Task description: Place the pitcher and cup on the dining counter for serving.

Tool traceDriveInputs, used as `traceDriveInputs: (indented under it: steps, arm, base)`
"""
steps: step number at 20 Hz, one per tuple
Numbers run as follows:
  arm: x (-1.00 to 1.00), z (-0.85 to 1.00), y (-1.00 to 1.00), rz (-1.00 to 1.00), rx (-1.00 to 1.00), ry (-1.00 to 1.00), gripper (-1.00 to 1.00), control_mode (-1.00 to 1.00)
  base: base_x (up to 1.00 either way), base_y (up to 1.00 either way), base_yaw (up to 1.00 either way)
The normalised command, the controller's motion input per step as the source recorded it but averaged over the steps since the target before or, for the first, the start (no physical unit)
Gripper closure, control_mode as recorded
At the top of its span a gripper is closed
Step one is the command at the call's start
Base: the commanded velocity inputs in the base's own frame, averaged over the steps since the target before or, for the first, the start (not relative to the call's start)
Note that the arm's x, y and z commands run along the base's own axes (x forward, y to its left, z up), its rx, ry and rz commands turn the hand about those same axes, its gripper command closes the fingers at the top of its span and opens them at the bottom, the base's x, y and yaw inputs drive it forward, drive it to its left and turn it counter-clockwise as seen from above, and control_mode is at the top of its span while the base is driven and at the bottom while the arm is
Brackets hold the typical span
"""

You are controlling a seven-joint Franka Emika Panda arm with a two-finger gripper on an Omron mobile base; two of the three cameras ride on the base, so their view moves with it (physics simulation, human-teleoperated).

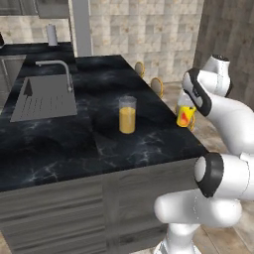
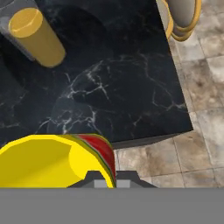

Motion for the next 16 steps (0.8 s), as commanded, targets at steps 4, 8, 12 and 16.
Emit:
traceDriveInputs:
  steps: [4,8,12,16]
  arm:
    - [0.09,-0.06,0.01,0.00,0.04,0.00,1.00,-1.00]
    - [0.73,-0.29,0.00,0.00,0.00,0.00,1.00,-1.00]
    - [0.92,-0.18,0.00,-0.02,0.00,0.05,1.00,-1.00]
    - [0.86,-0.26,0.00,-0.02,0.00,0.09,1.00,-1.00]
  base:
    - [0.00,0.00,0.00]
    - [0.00,0.00,0.00]
    - [0.00,0.00,0.00]
    - [0.00,0.00,0.00]
